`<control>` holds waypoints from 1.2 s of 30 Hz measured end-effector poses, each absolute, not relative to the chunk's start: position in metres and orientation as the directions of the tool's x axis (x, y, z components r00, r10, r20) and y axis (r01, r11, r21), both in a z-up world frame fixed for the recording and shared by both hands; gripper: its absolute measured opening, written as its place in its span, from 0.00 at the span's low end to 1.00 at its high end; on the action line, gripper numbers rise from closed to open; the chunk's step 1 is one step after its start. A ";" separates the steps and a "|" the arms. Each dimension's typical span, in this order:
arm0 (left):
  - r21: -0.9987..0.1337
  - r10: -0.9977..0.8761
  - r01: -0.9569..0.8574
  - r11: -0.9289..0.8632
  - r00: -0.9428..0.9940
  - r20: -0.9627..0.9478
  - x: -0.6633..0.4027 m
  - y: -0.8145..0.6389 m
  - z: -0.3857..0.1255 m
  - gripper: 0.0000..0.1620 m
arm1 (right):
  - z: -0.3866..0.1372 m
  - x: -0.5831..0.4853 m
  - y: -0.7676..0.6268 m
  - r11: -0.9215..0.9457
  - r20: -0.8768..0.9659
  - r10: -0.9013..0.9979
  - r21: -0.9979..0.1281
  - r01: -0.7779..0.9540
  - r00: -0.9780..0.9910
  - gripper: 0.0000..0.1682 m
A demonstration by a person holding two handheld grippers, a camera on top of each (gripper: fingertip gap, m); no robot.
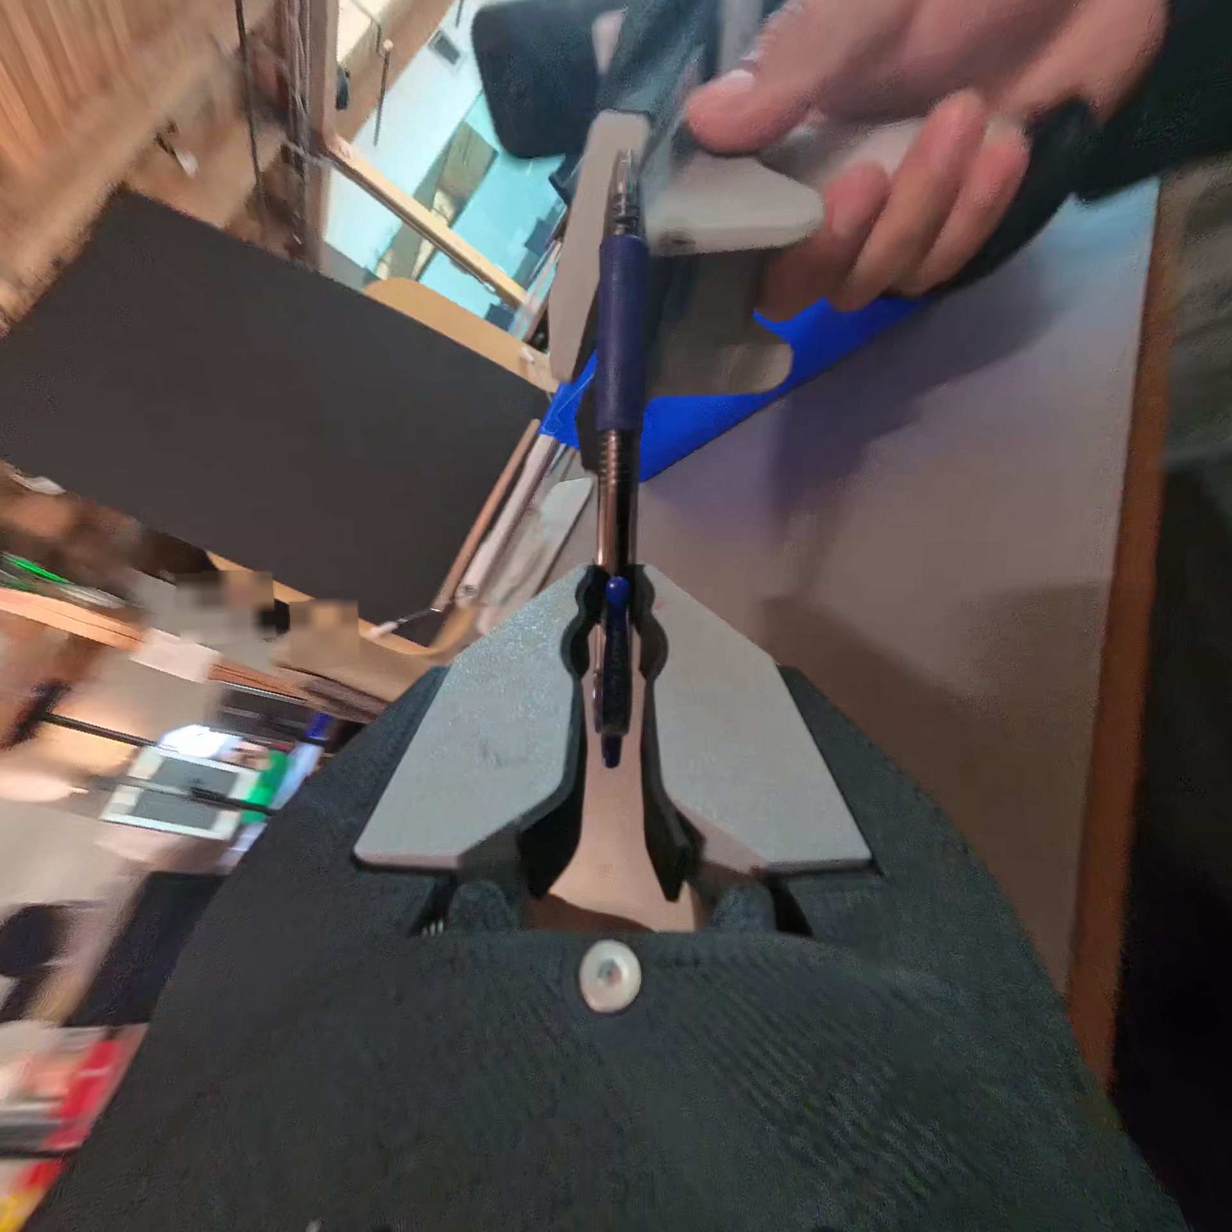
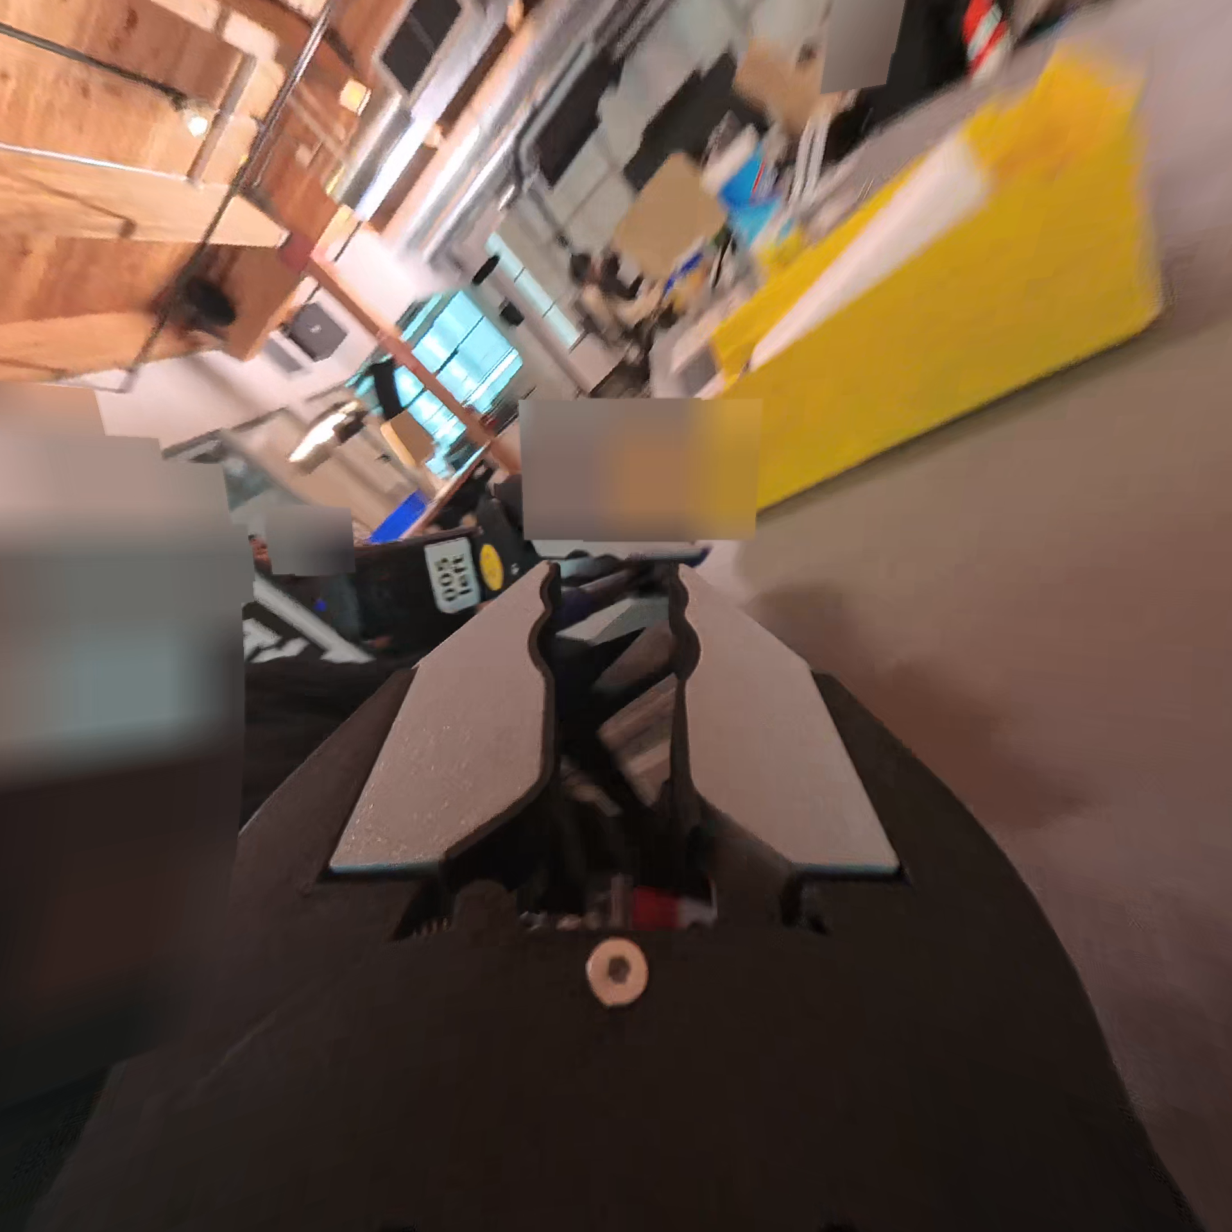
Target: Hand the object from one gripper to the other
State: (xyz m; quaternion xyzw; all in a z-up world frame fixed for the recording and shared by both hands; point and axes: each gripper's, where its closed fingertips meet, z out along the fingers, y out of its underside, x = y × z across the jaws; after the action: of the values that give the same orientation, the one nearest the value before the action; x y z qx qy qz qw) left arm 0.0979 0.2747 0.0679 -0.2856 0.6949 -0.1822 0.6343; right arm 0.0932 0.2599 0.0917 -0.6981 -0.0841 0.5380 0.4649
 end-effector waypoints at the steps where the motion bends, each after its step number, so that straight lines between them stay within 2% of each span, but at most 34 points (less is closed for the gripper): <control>1: -0.680 -0.692 -0.148 0.718 -0.046 -0.720 0.098 0.273 0.071 0.05 | 0.101 0.104 0.262 -0.471 -0.614 0.636 -0.789 -0.395 0.468 0.17; 4: -0.854 -0.857 -0.081 0.513 -0.104 -0.505 0.097 0.264 0.081 0.04 | 0.126 0.125 0.260 -0.278 -0.484 0.649 -0.869 -0.410 0.587 0.19; 7: -0.969 -0.959 -0.056 0.241 -0.166 -0.229 0.099 0.260 0.089 0.04 | 0.129 0.119 0.253 -0.231 -0.392 0.686 -0.916 -0.327 0.613 0.21; 10: -0.994 -0.967 -0.109 0.023 -0.253 0.005 0.100 0.253 0.082 0.05 | 0.133 0.100 0.243 -0.199 -0.319 0.753 -0.944 -0.263 0.576 0.23; 13: -0.984 -0.955 -0.163 -0.066 -0.276 0.110 0.104 0.249 0.073 0.05 | 0.126 0.086 0.244 -0.187 -0.264 0.760 -0.964 -0.189 0.595 0.24; 16: -0.978 -0.953 -0.203 -0.046 -0.286 0.104 0.106 0.242 0.064 0.05 | 0.112 0.084 0.255 -0.218 -0.249 0.710 -0.967 -0.131 0.658 0.20; 18: -0.974 -0.947 -0.224 -0.032 -0.306 0.102 0.107 0.233 0.060 0.05 | 0.108 0.082 0.257 -0.235 -0.259 0.704 -0.964 -0.128 0.662 0.05; 20: -0.972 -0.959 -0.235 0.005 -0.276 0.062 0.109 0.233 0.056 0.05 | 0.106 0.082 0.258 -0.248 -0.265 0.694 -0.961 -0.123 0.669 0.05; 21: -0.969 -0.969 -0.246 0.035 -0.245 0.027 0.110 0.236 0.053 0.09 | 0.104 0.084 0.259 -0.258 -0.259 0.683 -0.960 -0.107 0.683 0.05; 24: -0.947 -0.985 -0.296 0.127 -0.153 -0.084 0.110 0.252 0.047 0.32 | 0.111 0.100 0.259 -0.212 -0.177 0.622 -0.976 -0.053 0.763 0.05; 26: -0.939 -0.981 -0.290 0.186 -0.102 -0.162 0.107 0.261 0.053 0.35 | 0.129 0.121 0.253 -0.142 -0.103 0.559 -0.989 -0.027 0.823 0.05; 29: -0.933 -0.969 -0.260 0.248 -0.069 -0.238 0.101 0.266 0.067 0.33 | 0.165 0.170 0.236 -0.016 0.006 0.378 -1.000 0.013 0.926 0.05; 32: -0.925 -0.955 -0.243 0.293 -0.025 -0.296 0.096 0.273 0.078 0.31 | 0.198 0.236 0.204 0.085 0.090 0.095 -0.993 0.082 0.991 0.05; 36: -0.930 -0.955 -0.229 0.289 -0.007 -0.295 0.092 0.278 0.086 0.29 | 0.196 0.319 0.162 -0.052 0.200 -0.237 -0.980 0.193 0.951 0.05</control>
State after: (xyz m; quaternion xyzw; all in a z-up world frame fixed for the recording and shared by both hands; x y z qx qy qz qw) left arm 0.0917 0.2779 0.0856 -0.4808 0.6158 -0.3527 0.5150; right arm 0.3188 0.1624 0.1956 -0.7081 0.0156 -0.1563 0.6884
